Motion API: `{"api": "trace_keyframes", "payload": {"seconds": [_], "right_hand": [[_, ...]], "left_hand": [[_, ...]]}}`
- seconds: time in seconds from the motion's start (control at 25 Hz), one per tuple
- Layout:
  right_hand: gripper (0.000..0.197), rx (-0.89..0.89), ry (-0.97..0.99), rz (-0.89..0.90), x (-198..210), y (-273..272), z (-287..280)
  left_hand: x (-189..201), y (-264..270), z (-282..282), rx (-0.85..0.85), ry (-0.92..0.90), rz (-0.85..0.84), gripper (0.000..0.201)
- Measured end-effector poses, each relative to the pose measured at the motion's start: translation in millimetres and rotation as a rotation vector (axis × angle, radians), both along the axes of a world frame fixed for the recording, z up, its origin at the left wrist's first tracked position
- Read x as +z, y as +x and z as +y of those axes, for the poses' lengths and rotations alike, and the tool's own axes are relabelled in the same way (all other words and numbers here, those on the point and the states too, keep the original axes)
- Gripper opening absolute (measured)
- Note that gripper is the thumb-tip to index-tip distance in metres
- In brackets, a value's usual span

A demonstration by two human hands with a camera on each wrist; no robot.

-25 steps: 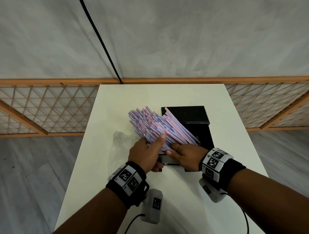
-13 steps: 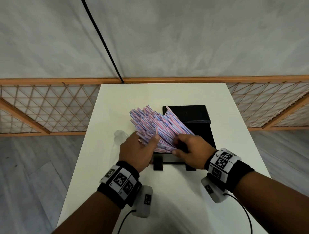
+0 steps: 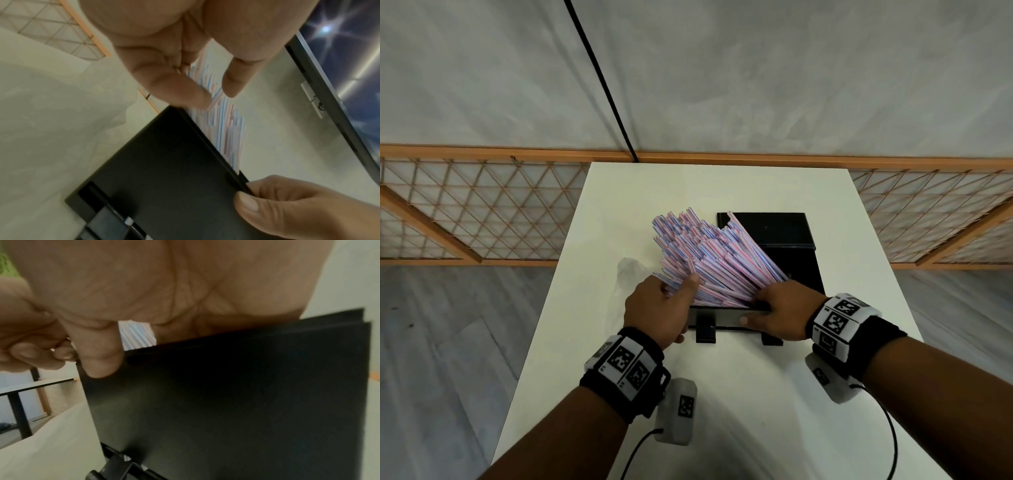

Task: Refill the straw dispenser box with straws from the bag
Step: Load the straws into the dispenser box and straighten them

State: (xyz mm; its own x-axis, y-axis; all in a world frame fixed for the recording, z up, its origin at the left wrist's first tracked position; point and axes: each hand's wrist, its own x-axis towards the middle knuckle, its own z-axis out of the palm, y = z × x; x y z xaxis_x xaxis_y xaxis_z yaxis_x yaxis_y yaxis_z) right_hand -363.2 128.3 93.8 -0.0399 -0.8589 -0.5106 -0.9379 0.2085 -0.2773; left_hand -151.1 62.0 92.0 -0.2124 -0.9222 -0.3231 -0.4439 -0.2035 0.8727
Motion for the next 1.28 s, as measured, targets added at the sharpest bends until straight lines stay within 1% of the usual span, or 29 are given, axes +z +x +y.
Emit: {"api": "trace_keyframes", "payload": {"seconds": [0.12, 0.2, 0.28, 0.32, 0.36, 0.4, 0.44, 0.48, 0.56, 0.6, 0.68, 0.76, 0.84, 0.88, 0.96, 1.04, 1.12, 1.16, 1.24, 1.28], "right_hand": [[0.048, 0.013, 0.018, -0.026, -1.6, 8.2, -3.7], [0.043, 0.015, 0.047, -0.010, -0.2, 12.1, -5.8], [0.037, 0.012, 0.091, -0.008, 3.2, 16.0, -5.9], [0.034, 0.003, 0.094, -0.034, 5.1, 18.2, -5.8], [0.036, -0.006, 0.095, -0.057, 7.1, 19.6, -6.5], [0.040, -0.007, 0.104, -0.056, 9.5, 21.1, -8.0], [0.042, -0.001, 0.124, -0.028, 8.9, 21.2, -10.5], [0.041, 0.007, 0.150, -0.001, 8.2, 21.3, -12.3], [0.039, -0.005, 0.181, -0.018, 8.0, 23.4, -15.7], [0.042, -0.006, 0.175, -0.038, 7.5, 23.9, -17.5], [0.053, 0.003, 0.173, -0.045, 9.0, 25.4, -21.0], [0.053, -0.022, 0.212, -0.079, 10.3, 27.1, -21.3], [0.051, -0.054, 0.252, -0.148, 11.2, 29.5, -22.1], [0.053, -0.053, 0.265, -0.151, 12.6, 31.5, -23.7], [0.062, 0.008, 0.269, -0.071, 10.8, 32.0, -26.1], [0.074, 0.057, 0.287, -0.011, 8.6, 33.1, -27.0], [0.075, 0.083, 0.278, -0.010, 7.8, 33.2, -28.0], [0.070, 0.093, 0.253, -0.009, 7.9, 33.2, -28.3], [0.061, 0.070, 0.186, -0.040, 5.3, 32.5, -27.8], [0.061, 0.050, 0.168, -0.053, 4.6, 34.0, -27.1]], "left_hand": [[-8.4, 1.1, -3.6, -0.009, -0.010, -0.031, 0.043], [-10.1, 1.3, -4.6, -0.003, 0.000, -0.022, 0.045], [-12.1, 0.5, -5.6, -0.030, -0.010, -0.006, 0.034], [-11.9, -0.4, -5.6, -0.042, 0.003, 0.011, 0.032], [-15.7, -1.3, -6.9, -0.044, 0.041, 0.040, 0.042], [-20.1, -1.7, -7.7, -0.040, 0.066, 0.068, 0.058], [-25.2, -2.6, -9.4, -0.027, 0.077, 0.084, 0.072], [-29.5, -2.8, -9.9, -0.023, 0.075, 0.100, 0.081], [-37.6, -4.4, -10.8, -0.012, 0.077, 0.135, 0.087], [-40.0, -5.2, -10.7, -0.002, 0.078, 0.144, 0.090], [-44.5, -5.9, -11.7, 0.004, 0.075, 0.143, 0.094], [-45.9, -6.7, -12.9, 0.011, 0.070, 0.142, 0.097], [-43.4, -7.4, -12.9, 0.009, 0.049, 0.151, 0.097], [-39.6, -7.4, -12.4, 0.004, 0.040, 0.156, 0.096], [-35.0, -7.8, -9.1, -0.006, 0.030, 0.156, 0.092], [-33.8, -8.7, -5.1, -0.012, 0.027, 0.175, 0.093], [-34.8, -8.1, -4.5, -0.016, 0.029, 0.181, 0.096], [-34.8, -7.2, -4.5, -0.027, 0.032, 0.175, 0.093], [-32.6, -5.9, -3.0, -0.060, 0.028, 0.136, 0.069], [-31.6, -5.2, -2.3, -0.077, 0.016, 0.115, 0.056]]}}
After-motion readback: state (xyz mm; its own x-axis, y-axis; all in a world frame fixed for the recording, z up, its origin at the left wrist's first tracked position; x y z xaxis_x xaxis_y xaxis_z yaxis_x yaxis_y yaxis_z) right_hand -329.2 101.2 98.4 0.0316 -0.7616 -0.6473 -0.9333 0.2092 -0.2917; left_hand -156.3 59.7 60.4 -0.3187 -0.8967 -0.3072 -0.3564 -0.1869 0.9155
